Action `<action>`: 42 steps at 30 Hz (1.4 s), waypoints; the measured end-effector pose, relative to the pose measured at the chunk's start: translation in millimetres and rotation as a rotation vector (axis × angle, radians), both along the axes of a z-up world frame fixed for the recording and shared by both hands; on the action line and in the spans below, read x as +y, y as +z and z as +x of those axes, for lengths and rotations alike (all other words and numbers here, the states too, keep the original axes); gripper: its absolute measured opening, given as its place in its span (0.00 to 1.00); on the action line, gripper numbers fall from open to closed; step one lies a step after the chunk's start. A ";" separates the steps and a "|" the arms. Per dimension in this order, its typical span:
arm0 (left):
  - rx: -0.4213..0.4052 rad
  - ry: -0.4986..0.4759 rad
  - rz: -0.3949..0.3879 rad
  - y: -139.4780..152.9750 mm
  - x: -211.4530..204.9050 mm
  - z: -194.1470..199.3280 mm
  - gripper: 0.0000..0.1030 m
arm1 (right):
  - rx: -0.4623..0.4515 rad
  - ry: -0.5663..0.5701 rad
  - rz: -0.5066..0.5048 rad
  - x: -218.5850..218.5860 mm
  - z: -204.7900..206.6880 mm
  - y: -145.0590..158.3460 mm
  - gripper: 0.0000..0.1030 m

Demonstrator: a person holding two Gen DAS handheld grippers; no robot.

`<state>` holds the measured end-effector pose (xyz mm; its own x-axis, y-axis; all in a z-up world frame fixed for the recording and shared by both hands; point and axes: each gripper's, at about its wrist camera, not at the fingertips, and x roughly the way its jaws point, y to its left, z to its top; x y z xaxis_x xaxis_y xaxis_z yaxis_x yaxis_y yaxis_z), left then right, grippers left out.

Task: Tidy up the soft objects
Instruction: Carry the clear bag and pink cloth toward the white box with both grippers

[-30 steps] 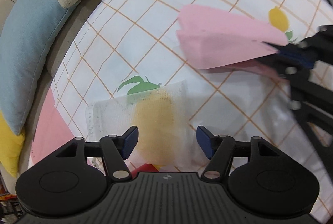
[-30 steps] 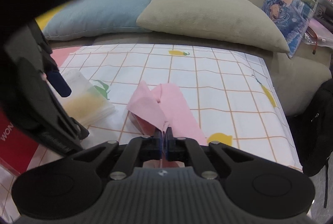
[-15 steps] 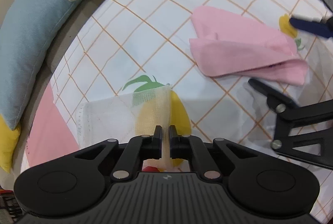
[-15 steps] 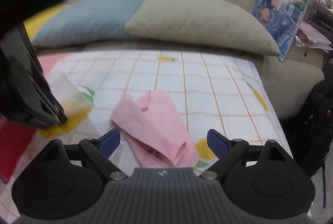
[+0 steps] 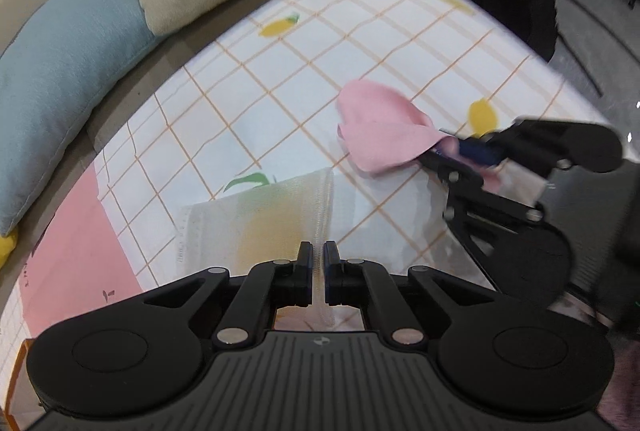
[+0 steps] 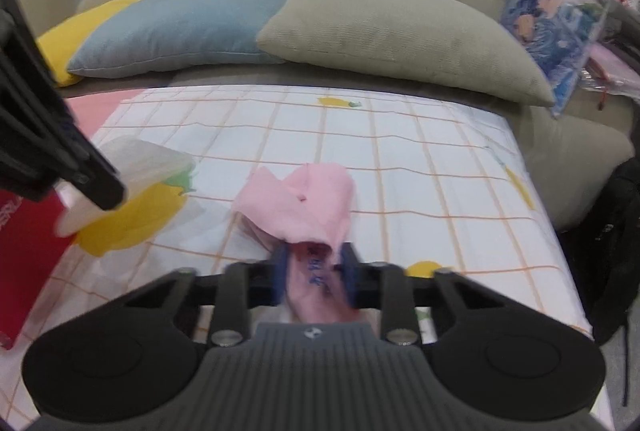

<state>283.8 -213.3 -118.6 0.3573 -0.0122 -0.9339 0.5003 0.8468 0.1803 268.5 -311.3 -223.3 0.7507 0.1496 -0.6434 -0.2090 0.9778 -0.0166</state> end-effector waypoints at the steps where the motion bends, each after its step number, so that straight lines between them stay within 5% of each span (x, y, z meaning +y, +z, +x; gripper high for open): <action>1: -0.008 -0.002 -0.018 5.6 -0.5 -3.9 0.05 | 0.009 -0.013 0.019 -3.2 0.8 1.0 0.05; 11: -0.121 -0.049 -0.197 65.9 5.5 -51.7 0.05 | -0.050 -0.067 0.121 -13.6 -34.6 46.4 0.04; 23: -0.209 -0.090 -0.356 112.1 45.4 -135.9 0.04 | -0.079 -0.160 0.278 -7.5 -124.0 109.1 0.04; 27: -0.200 -0.044 -0.421 123.6 70.0 -156.1 0.04 | -0.070 -0.170 0.362 -4.8 -153.8 122.0 0.04; 42: -0.283 0.180 -0.546 142.6 172.9 -203.3 0.04 | -0.081 0.015 0.323 54.2 -201.0 180.4 0.04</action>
<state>80.5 -40.4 24.0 0.6301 -0.3761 -0.6793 0.3379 0.9205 -0.1962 67.5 -257.1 -42.9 0.7935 0.3475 -0.4996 -0.2342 0.9321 0.2763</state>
